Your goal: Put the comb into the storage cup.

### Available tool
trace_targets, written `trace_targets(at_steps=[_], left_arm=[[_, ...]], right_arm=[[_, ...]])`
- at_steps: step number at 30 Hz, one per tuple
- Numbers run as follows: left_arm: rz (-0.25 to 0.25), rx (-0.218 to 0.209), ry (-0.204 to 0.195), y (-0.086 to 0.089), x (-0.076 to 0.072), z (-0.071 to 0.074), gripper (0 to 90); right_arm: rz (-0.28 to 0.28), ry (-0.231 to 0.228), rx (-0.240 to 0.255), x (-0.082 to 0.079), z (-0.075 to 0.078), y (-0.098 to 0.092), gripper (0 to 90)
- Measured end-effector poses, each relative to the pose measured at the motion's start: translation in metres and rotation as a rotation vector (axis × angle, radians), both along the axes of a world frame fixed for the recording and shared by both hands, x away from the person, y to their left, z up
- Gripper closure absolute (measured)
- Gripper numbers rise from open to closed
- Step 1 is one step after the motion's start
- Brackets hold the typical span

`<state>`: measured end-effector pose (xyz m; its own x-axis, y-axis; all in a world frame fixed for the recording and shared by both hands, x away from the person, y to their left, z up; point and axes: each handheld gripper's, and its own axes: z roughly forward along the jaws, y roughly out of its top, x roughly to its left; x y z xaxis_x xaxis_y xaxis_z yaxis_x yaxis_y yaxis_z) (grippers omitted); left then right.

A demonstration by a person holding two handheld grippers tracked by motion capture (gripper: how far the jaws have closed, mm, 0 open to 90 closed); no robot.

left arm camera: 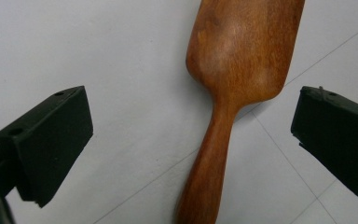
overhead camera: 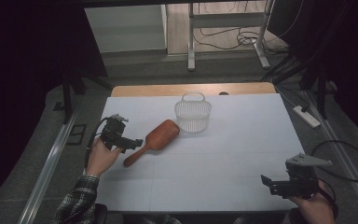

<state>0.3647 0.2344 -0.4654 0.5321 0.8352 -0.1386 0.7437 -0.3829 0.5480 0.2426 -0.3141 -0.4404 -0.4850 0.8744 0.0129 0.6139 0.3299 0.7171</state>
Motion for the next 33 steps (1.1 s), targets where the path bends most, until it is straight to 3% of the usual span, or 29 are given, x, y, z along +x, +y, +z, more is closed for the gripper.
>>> trace_targets(at_steps=[13,20,23,24,25,26,30,33], left_arm=[[-0.003,0.009,0.021,-0.006,0.020,-0.003,0.0],[0.010,0.036,0.048,-0.010,0.024,-0.006,0.0],[0.014,0.057,0.035,-0.010,0.023,-0.006,1.0],[0.022,0.063,0.032,-0.010,0.022,-0.005,6.6],[0.024,0.069,0.031,-0.009,0.022,-0.005,6.6],[0.025,0.072,0.027,-0.008,0.020,-0.005,15.2],[0.015,0.087,0.027,-0.007,0.019,-0.005,35.3],[0.008,0.070,0.036,-0.006,0.019,-0.006,51.6]], right_arm=[[0.000,0.004,0.001,0.000,0.000,0.000,0.0],[-0.001,0.005,0.002,0.000,0.000,0.000,0.0],[-0.002,0.006,0.000,0.000,0.000,0.000,0.0],[-0.001,0.005,0.000,0.000,0.000,0.000,0.0],[-0.001,0.005,0.000,0.000,0.000,0.000,0.0],[0.000,0.005,0.000,0.000,0.000,0.000,0.0],[0.006,0.006,-0.001,0.000,0.000,0.000,0.0],[0.007,0.007,-0.004,0.000,0.000,0.000,0.0]])
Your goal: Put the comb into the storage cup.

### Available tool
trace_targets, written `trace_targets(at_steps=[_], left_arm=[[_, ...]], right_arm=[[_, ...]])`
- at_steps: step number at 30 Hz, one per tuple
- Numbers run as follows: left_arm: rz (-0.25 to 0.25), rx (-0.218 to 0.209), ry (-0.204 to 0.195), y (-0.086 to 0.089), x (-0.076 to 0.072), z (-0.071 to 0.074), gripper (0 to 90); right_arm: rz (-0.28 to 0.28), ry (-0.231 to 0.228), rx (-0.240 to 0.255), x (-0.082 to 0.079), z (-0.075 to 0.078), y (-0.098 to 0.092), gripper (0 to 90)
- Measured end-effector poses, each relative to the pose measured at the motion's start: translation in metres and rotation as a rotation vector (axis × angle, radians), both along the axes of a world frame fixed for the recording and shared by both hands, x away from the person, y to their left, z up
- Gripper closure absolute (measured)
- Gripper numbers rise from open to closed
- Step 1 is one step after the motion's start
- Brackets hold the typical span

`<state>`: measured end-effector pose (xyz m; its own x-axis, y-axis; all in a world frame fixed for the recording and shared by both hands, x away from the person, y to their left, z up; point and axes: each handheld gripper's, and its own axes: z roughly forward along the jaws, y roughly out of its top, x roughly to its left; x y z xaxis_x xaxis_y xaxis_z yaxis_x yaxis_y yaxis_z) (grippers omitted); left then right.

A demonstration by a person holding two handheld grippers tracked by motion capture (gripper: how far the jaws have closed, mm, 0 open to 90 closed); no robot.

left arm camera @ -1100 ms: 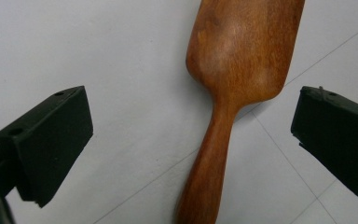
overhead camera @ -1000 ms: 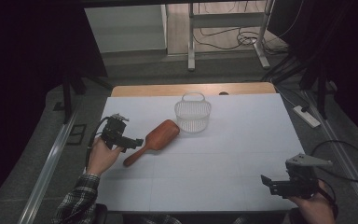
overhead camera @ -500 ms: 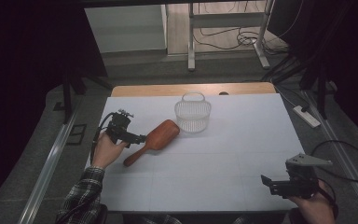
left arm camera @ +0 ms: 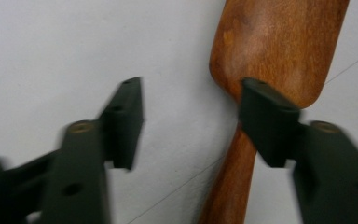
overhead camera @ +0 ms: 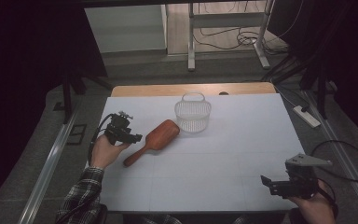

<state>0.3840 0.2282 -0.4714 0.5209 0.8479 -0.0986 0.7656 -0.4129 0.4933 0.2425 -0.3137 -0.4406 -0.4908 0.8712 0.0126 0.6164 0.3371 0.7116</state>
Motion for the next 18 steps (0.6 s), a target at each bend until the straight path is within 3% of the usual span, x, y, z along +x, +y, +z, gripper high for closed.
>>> trace_targets(at_steps=[1,4,6,8,18], left_arm=[[-0.004,-0.011,0.005,0.000,0.000,0.000,51.6],[-0.016,-0.014,0.009,0.001,0.000,-0.002,67.3],[-0.020,-0.020,0.013,0.001,0.001,-0.003,83.9],[-0.017,-0.033,0.012,0.002,0.001,-0.003,88.9],[0.004,-0.057,0.053,0.005,0.006,-0.015,89.2]], right_arm=[[0.001,0.000,0.000,0.000,0.000,0.000,0.1],[0.005,0.002,-0.001,0.000,0.000,0.000,0.3],[0.006,0.004,-0.001,0.000,0.000,0.000,0.3],[0.007,0.005,-0.002,0.000,0.000,0.000,0.4],[0.010,0.012,-0.004,0.001,-0.001,0.001,0.6]])
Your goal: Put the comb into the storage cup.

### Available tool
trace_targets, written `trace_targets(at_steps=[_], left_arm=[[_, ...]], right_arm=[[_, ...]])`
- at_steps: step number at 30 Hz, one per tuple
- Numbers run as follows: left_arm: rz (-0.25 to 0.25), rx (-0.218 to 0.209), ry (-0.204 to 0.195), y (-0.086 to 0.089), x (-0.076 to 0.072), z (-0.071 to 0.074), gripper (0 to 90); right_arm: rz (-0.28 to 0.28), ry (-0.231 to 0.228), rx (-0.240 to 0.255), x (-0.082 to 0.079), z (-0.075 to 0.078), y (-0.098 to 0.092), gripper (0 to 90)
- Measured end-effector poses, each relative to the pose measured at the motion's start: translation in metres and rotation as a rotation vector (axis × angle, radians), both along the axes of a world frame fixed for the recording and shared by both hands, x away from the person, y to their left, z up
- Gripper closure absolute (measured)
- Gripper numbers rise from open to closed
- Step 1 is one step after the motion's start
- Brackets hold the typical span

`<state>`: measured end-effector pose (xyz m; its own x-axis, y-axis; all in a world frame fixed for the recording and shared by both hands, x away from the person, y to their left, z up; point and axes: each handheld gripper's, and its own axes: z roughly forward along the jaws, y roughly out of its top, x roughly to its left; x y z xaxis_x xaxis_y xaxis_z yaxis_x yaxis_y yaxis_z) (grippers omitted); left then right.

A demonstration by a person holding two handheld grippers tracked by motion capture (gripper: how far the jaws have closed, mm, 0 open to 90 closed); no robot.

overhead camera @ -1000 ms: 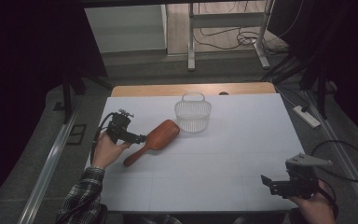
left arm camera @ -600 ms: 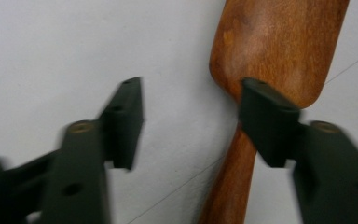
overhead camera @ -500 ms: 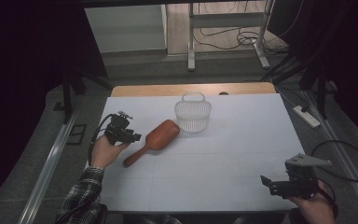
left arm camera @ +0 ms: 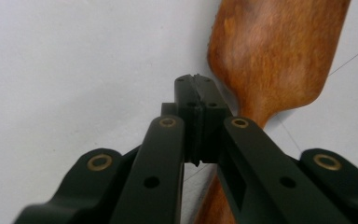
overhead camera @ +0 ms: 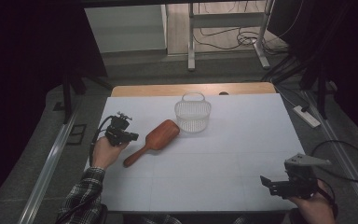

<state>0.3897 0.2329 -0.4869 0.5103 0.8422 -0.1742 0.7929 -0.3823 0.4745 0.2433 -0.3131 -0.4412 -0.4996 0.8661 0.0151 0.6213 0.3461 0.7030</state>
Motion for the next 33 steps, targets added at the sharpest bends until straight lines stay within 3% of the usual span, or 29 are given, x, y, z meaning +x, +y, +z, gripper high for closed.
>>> trace_targets(at_steps=[6,11,15,25,33], left_arm=[[-0.026,0.031,0.027,-0.006,0.001,-0.010,89.1],[-0.037,0.095,0.056,-0.014,0.003,-0.020,89.1],[-0.042,0.112,0.070,-0.016,0.003,-0.024,89.1],[-0.061,0.105,0.109,-0.021,-0.002,-0.027,89.1],[-0.058,0.089,0.115,-0.023,-0.010,-0.025,89.1]], right_arm=[[0.002,0.002,-0.001,0.000,0.000,0.000,0.6],[0.005,0.001,-0.002,0.000,0.000,0.000,0.6],[0.007,0.001,-0.005,0.000,0.000,0.000,0.7],[0.010,-0.001,-0.010,0.000,0.000,0.001,0.8],[0.012,-0.003,-0.011,-0.001,0.000,0.001,0.8]])
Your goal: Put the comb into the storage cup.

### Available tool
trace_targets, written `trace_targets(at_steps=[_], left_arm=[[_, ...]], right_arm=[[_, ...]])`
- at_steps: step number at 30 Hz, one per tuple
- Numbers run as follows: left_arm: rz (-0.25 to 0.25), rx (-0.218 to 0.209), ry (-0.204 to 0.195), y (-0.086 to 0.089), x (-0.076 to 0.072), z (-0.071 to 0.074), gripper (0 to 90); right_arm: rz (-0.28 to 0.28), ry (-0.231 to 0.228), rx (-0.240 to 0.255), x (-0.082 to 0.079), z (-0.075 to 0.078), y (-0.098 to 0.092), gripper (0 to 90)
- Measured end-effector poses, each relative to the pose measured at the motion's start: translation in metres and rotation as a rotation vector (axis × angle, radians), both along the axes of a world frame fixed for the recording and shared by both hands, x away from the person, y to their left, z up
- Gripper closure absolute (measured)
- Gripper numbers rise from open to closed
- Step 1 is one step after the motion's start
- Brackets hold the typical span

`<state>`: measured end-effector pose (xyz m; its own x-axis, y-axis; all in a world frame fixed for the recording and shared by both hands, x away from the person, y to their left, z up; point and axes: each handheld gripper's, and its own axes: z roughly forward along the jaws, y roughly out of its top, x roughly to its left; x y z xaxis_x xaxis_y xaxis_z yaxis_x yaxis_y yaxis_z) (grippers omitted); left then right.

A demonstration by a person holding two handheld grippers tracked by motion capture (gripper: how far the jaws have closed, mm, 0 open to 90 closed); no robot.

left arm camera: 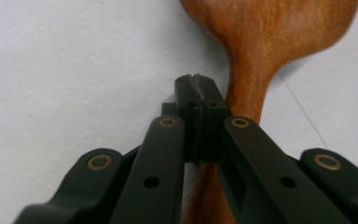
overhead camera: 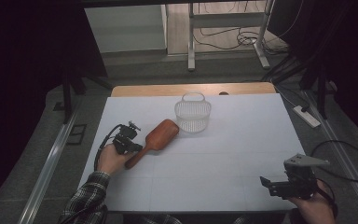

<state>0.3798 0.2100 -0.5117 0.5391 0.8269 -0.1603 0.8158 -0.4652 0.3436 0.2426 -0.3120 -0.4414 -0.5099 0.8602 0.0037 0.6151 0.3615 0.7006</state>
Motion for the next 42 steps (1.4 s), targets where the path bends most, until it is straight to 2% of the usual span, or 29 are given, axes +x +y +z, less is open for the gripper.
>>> trace_targets(at_steps=[8,22,28,31,32,34,42], left_arm=[[-0.005,-0.004,0.008,-0.007,-0.010,0.001,89.1],[-0.001,-0.009,0.020,-0.019,-0.020,0.003,89.1],[0.008,-0.015,0.021,-0.018,-0.020,0.003,89.1],[0.018,-0.018,0.002,-0.015,-0.020,0.006,89.0],[0.030,-0.025,-0.016,-0.012,-0.021,0.010,88.9],[0.036,-0.032,-0.023,-0.010,-0.022,0.012,87.9],[0.067,-0.048,-0.071,0.000,-0.032,0.024,78.8]], right_arm=[[0.003,-0.002,-0.002,0.000,0.000,0.000,0.8],[0.006,0.000,-0.001,0.000,0.000,0.000,0.9],[0.007,0.001,0.000,0.001,0.000,0.000,0.8],[0.008,0.001,0.000,0.000,0.000,0.000,0.9],[0.007,0.001,0.000,0.000,0.000,0.000,0.9],[0.007,0.001,0.000,0.000,0.000,0.000,0.9],[0.008,0.001,0.001,0.001,0.000,0.001,0.9]])
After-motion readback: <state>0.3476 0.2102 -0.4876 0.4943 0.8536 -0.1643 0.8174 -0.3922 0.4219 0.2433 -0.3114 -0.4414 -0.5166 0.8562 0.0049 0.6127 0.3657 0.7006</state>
